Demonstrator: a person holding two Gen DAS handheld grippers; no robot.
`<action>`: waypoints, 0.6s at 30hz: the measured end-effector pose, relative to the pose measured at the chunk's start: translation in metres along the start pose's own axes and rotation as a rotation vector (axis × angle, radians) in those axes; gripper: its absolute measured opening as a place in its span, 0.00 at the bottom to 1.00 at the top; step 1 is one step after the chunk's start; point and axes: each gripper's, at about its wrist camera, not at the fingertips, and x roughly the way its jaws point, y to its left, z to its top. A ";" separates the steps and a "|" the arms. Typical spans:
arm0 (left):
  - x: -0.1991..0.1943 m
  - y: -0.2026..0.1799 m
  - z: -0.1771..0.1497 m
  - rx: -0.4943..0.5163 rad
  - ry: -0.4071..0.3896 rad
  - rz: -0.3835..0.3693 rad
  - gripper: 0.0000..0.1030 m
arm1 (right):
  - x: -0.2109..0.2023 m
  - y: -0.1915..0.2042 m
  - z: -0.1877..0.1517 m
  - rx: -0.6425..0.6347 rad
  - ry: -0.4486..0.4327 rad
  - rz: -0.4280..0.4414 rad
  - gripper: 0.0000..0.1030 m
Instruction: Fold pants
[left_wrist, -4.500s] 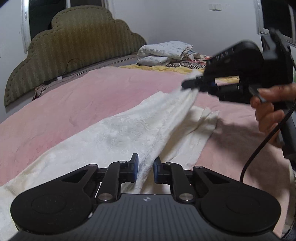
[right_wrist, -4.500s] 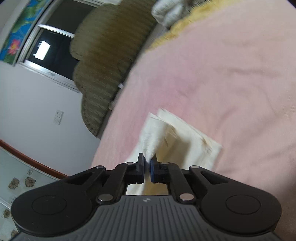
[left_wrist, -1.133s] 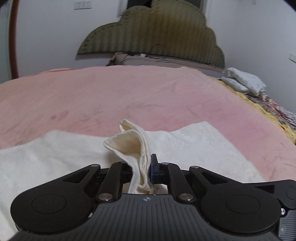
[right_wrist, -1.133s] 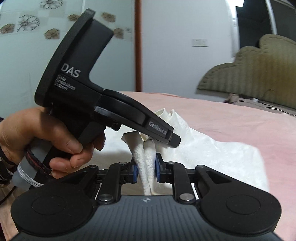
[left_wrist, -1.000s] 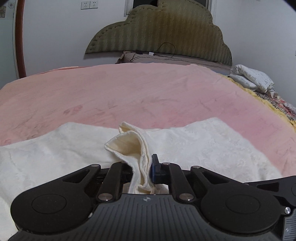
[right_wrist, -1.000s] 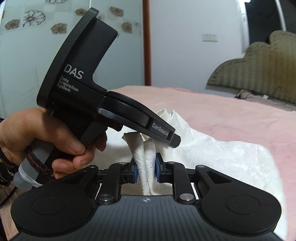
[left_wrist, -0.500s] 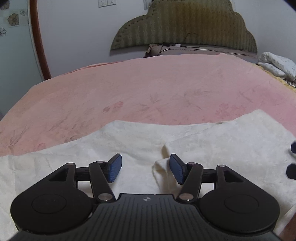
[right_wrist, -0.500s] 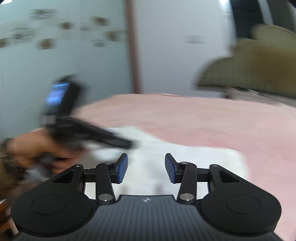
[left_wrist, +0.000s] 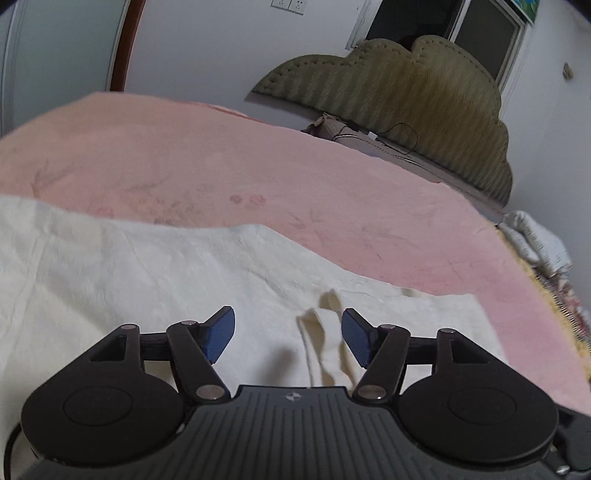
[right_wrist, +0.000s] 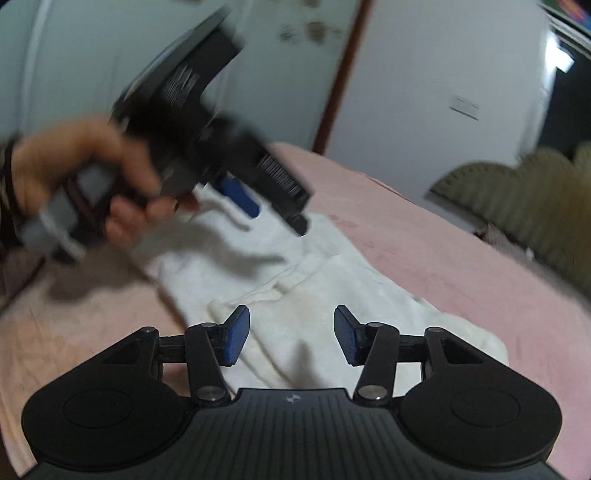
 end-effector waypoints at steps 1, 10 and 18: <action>-0.002 0.001 -0.001 -0.009 0.006 -0.011 0.66 | 0.002 0.002 -0.002 -0.023 0.011 -0.011 0.47; -0.008 -0.010 -0.009 -0.030 0.014 -0.062 0.68 | 0.013 0.002 -0.007 -0.113 0.089 -0.140 0.43; -0.016 -0.006 -0.011 -0.156 0.062 -0.191 0.71 | 0.038 0.002 -0.001 -0.065 0.049 -0.101 0.08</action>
